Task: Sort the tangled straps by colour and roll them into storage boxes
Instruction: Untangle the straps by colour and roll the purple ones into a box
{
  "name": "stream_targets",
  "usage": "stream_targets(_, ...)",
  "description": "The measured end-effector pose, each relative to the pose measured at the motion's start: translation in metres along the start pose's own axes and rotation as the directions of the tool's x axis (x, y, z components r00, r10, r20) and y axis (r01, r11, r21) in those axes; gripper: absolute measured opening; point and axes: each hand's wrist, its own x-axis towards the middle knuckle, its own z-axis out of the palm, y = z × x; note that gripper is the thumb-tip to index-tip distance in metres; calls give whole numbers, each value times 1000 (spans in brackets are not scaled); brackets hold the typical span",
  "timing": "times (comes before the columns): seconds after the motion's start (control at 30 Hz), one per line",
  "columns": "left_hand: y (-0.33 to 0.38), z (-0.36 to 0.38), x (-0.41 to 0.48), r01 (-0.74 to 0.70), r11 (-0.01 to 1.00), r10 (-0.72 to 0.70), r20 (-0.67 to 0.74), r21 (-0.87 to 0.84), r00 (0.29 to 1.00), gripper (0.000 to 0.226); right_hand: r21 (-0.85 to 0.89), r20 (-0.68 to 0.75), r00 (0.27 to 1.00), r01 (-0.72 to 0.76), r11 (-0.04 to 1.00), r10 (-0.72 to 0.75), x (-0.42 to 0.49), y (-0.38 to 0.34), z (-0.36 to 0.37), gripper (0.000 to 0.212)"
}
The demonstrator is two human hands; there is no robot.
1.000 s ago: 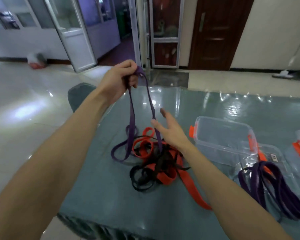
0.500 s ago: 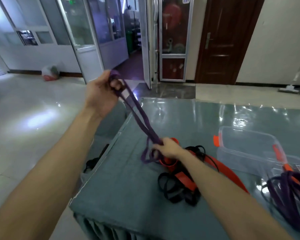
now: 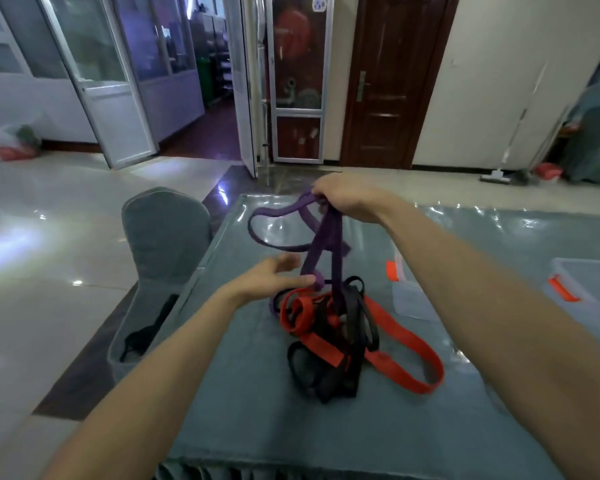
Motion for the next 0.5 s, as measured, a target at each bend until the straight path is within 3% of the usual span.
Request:
stream_targets(0.13, 35, 39, 35, -65, 998, 65, -69, -11, 996, 104, 248, -91, 990, 131, 960, -111, -12, -9, -21, 27)
stream_targets(0.27, 54, 75, 64, -151, 988, 150, -128, 4, 980, 36, 370, -65, 980, 198, 908, -187, -17, -8, -43, 20)
stream_targets(0.33, 59, 81, 71, -150, 984, 139, -116, -92, 984, 32, 160, -208, 966, 188, 969, -153, -9, 7, -57, 19)
stream_targets(0.4, 61, 77, 72, -129, 964, 109, -95, -233, 989, 30, -235, -266, 963, -30, 972, -35, 0, 37, -73, 39)
stream_targets(0.47, 66, 64, 70, -122, 945, 83, -137, -302, 987, 30, -565, -243, 962, -242, 789, 122, 0, 83, -79, 54)
stream_targets(0.5, 70, 55, 69, -121, 936, 69, -166, -330, 984, 32, -628, -257, 954, -287, 724, 155, -3, 109, -78, 55)
